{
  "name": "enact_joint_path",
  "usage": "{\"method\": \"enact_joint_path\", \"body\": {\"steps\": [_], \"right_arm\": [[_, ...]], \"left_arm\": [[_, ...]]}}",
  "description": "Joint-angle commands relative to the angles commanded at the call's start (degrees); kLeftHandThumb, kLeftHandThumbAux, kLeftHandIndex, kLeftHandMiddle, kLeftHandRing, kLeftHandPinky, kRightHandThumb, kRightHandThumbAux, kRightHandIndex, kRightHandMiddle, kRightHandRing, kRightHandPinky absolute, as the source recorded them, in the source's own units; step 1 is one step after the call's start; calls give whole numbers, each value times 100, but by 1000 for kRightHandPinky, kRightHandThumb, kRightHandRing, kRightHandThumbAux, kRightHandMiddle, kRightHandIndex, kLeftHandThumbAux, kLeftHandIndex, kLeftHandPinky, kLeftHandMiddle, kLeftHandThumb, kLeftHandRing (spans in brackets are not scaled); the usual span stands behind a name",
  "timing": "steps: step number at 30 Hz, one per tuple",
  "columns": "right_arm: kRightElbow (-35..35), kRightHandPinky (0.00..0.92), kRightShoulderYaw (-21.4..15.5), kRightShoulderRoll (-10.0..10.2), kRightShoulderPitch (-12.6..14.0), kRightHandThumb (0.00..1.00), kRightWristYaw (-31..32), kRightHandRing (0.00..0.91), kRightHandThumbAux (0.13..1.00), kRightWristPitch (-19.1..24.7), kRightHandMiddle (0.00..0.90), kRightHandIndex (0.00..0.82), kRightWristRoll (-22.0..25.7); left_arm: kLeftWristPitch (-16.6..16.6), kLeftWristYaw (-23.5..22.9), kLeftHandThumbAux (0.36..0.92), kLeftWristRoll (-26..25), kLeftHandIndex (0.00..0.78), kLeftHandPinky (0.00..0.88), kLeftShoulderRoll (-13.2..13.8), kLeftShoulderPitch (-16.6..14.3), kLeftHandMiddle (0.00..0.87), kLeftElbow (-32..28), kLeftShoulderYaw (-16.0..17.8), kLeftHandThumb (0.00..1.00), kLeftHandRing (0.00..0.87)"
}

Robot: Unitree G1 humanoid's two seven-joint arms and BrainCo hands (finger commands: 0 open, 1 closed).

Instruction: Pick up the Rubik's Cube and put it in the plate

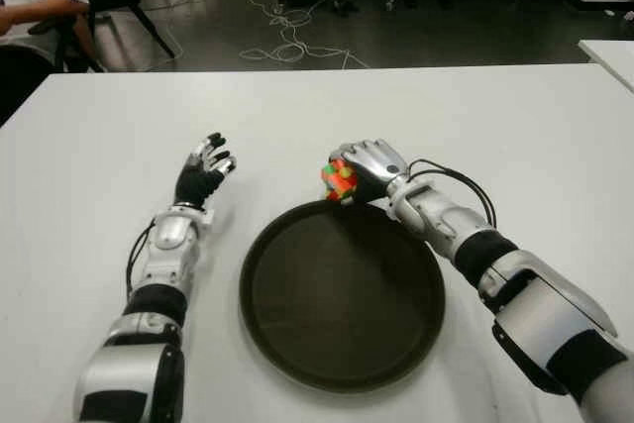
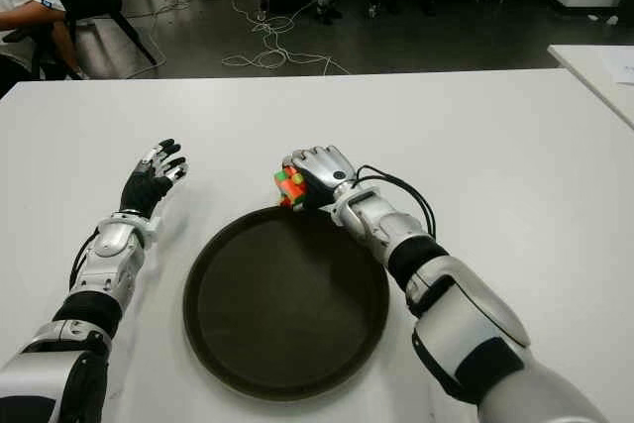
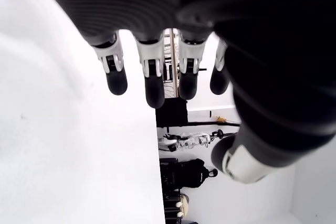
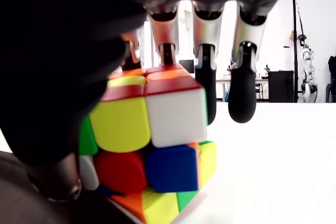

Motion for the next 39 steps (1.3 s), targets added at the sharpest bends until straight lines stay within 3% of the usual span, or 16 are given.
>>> {"method": "enact_joint_path", "body": {"steps": [14, 39], "right_arm": [[13, 630, -28, 50, -4, 685, 36, 647, 732, 148, 653, 427, 30], [77, 674, -38, 101, -39, 686, 124, 668, 732, 252, 661, 427, 52]], "left_arm": [[-1, 55, 714, -28, 60, 73, -1, -46, 127, 143, 44, 195, 112], [71, -11, 736, -5, 50, 77, 34, -91, 112, 170, 39, 203, 102]]}}
